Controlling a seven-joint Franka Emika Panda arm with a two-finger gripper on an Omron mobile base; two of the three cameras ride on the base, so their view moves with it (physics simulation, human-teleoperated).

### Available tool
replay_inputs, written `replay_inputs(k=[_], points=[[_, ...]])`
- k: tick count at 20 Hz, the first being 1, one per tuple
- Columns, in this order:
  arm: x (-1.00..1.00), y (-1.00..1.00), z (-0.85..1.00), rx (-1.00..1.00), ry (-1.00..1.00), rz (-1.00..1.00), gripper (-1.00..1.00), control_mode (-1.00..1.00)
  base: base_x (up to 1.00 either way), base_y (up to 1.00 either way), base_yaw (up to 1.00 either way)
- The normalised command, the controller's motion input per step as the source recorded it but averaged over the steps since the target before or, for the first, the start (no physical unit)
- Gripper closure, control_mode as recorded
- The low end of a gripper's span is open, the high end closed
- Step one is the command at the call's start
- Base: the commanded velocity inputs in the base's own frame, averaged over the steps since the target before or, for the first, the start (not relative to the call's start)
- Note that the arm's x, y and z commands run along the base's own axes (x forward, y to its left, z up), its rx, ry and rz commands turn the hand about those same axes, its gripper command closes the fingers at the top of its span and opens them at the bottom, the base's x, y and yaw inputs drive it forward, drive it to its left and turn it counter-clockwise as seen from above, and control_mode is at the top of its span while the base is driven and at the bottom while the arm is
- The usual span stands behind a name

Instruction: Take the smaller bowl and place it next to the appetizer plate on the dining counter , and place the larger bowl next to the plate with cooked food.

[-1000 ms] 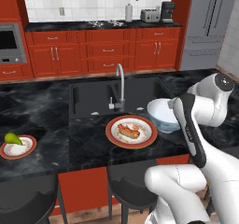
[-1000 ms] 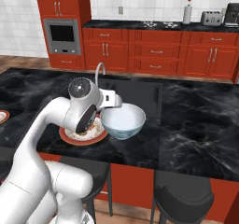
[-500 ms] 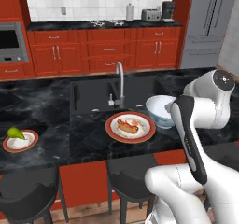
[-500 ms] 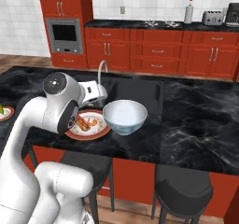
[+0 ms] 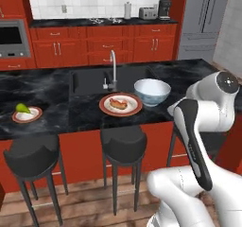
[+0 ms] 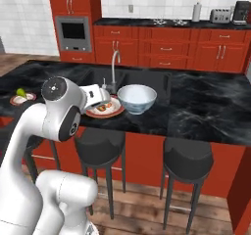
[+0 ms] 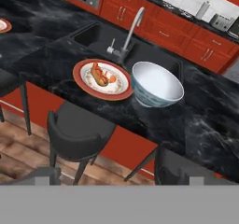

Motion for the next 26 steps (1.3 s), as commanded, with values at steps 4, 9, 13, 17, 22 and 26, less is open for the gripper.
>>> replay_inputs(k=[4, 9, 13, 17, 22, 26], points=[[0.0, 0.0, 0.0, 0.0, 0.0, 0.0, -1.0, 1.0, -0.28, -0.69, 0.0], [0.0, 0.0, 0.0, 0.0, 0.0, 0.0, -1.0, 1.0, -0.07, -0.95, -0.01], [0.0, 0.0, 0.0, 0.0, 0.0, 0.0, -1.0, 1.0, 0.0, -1.0, -0.03], [0.0, 0.0, 0.0, 0.0, 0.0, 0.0, -1.0, 1.0, 0.0, -1.0, -0.02], [0.0, 0.0, 0.0, 0.0, 0.0, 0.0, -1.0, 1.0, 0.0, -1.0, -0.01], [0.0, 0.0, 0.0, 0.0, 0.0, 0.0, -1.0, 1.0, 0.0, -1.0, 0.0]])
